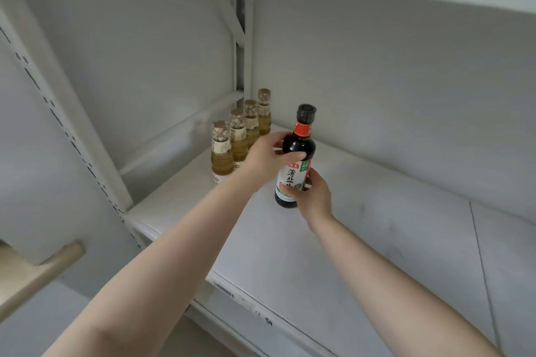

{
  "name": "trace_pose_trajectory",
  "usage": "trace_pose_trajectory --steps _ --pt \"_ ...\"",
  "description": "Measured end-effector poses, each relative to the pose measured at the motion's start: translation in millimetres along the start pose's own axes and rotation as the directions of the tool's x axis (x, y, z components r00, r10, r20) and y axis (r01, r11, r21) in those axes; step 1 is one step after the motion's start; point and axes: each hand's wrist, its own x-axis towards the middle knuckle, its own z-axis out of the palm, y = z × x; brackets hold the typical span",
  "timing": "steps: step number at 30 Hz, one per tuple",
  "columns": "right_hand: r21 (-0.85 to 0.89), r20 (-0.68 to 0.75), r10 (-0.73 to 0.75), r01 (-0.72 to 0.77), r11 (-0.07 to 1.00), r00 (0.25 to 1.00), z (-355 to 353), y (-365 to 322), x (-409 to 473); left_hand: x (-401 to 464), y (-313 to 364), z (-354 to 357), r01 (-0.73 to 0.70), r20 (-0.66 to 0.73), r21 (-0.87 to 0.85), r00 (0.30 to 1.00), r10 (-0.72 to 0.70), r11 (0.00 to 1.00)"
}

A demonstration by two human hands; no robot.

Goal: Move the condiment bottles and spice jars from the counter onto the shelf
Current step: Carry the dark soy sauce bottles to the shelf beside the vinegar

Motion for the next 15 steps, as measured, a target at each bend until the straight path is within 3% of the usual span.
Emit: trace_pose_trajectory --steps 15 --pt "-0.057 -0.124 0.009 -0.016 0.998 0.992 22.3 -7.5 52.6 61.2 -3.5 -9.1 0.038 0.056 -0.032 0.998 -0.036 0.999"
